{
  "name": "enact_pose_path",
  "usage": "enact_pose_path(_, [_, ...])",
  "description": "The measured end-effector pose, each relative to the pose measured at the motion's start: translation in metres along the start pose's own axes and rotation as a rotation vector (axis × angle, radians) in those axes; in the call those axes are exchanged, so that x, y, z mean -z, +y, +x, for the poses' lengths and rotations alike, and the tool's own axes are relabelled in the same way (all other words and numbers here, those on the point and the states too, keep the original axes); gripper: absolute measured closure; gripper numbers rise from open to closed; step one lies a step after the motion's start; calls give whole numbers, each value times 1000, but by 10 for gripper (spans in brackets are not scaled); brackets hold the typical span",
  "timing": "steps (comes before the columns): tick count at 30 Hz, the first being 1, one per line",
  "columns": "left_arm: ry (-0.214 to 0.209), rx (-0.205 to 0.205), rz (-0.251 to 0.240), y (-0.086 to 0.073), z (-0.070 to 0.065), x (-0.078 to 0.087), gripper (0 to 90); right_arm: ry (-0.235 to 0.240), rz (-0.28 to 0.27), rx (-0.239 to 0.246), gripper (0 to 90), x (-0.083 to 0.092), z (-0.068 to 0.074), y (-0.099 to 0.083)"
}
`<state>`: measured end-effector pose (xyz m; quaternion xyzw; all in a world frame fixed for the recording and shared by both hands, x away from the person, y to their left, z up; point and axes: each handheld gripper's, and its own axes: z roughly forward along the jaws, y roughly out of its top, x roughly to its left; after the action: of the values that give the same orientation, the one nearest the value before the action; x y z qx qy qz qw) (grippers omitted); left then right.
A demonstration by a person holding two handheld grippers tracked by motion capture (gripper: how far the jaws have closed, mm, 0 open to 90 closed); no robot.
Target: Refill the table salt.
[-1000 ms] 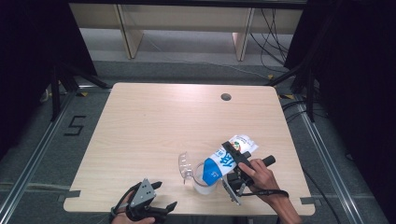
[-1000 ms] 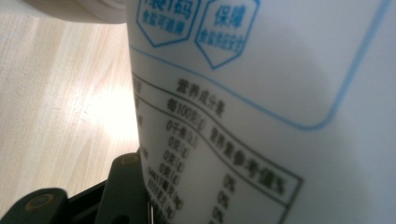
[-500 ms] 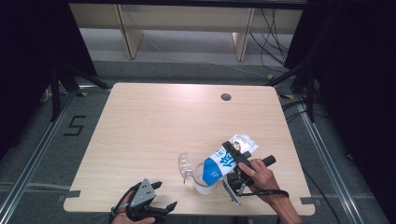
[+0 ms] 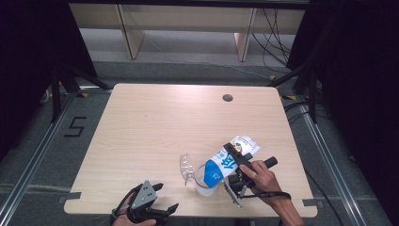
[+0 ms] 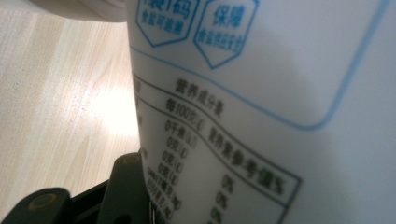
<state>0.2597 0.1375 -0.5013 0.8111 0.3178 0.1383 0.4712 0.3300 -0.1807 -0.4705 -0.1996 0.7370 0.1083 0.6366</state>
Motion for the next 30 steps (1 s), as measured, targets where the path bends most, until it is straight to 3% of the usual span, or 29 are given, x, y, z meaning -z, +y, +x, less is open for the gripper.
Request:
enact_pose_path(2, [0,0,0,0,0,0,153,1,1,-2,539,0,0,0])
enact_pose_path(4, [0,1,0,0,0,0,153,-16,-20,41,540,-1,-3,0])
enact_pose_path(5, [0,1,0,0,0,0,153,-8,-15,13,540,-1,-1,0])
enact_pose_path(7, [0,1,0,0,0,0,153,-5,-7,2,540,0,-1,-1])
enact_pose_path(8, [1,0,0,0,0,0,153,-19,-23,42,540,-1,-4,0])
enact_pose_path(11, [0,0,0,0,0,0,153,-6,-6,2,540,0,-1,-1])
enact_pose_path(17, [1,-1,1,0,0,0,153,-10,-13,8,542,0,-2,-1])
enact_pose_path(18, [1,0,1,0,0,0,153,-21,-20,39,542,-1,-4,-1])
enact_pose_path(20, [1,1,0,0,0,0,153,-23,-17,41,543,0,-5,-1])
enact_pose_path(29, [1,11,-1,0,0,0,153,-30,-18,44,544,0,-5,-1])
enact_pose_path(30, [2,8,-1,0,0,0,153,-20,-8,15,545,0,-3,-1])
